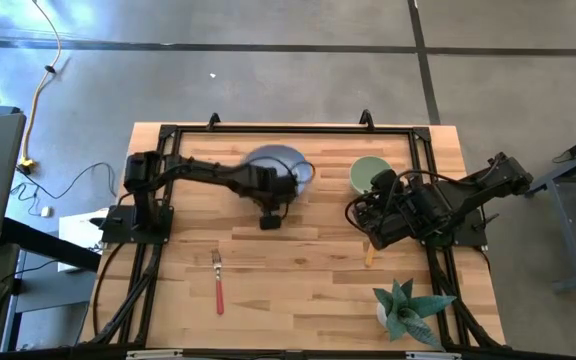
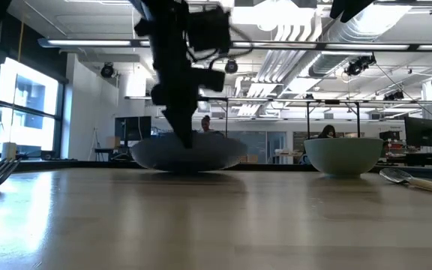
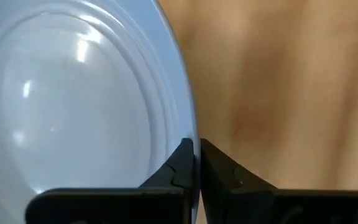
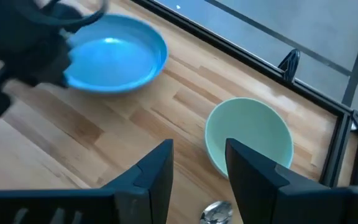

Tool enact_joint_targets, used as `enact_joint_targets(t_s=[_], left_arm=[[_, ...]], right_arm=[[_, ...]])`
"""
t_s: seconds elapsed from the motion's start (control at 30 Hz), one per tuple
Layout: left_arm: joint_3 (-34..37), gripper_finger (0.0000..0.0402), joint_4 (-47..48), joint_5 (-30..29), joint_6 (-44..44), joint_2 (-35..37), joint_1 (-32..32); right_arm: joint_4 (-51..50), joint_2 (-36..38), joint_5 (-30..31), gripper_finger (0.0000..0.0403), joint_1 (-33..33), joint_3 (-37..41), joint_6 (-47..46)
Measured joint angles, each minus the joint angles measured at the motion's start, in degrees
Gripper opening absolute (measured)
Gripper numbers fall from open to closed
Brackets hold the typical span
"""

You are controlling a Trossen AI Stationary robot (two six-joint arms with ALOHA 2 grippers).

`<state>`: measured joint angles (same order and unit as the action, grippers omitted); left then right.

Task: Set table place
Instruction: Adjust the blue plate

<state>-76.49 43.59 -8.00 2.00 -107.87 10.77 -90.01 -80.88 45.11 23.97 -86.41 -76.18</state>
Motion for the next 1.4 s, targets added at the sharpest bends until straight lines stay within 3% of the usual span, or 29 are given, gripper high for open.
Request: enact_joint_targets(t_s=[0.4, 0.7, 1.07, 1.4], left_arm=[[-1.3, 0.0000, -4.0, -1.7, -17.6, 0.0, -21.9], [-1.3, 0.0000, -9.1, -1.9, -24.6, -2.1, -31.9], [-1.4, 0.0000, -16.1, -0.7, -23.1, -8.7, -33.6], [-1.3, 0.0000, -16.6, -0.1, -21.8, -8.8, -32.5]], right_arm=[[0.0, 1.9, 0.3, 0.0138, -0.7, 0.0, 4.7], [3.2, 1.9, 0.3, 0.0138, -0.7, 0.0, 4.7], [8.3, 1.8, 0.1, 0.0138, -0.7, 0.0, 7.2], [9.1, 1.8, -1.0, 0.0138, -0.7, 0.0, 7.9]])
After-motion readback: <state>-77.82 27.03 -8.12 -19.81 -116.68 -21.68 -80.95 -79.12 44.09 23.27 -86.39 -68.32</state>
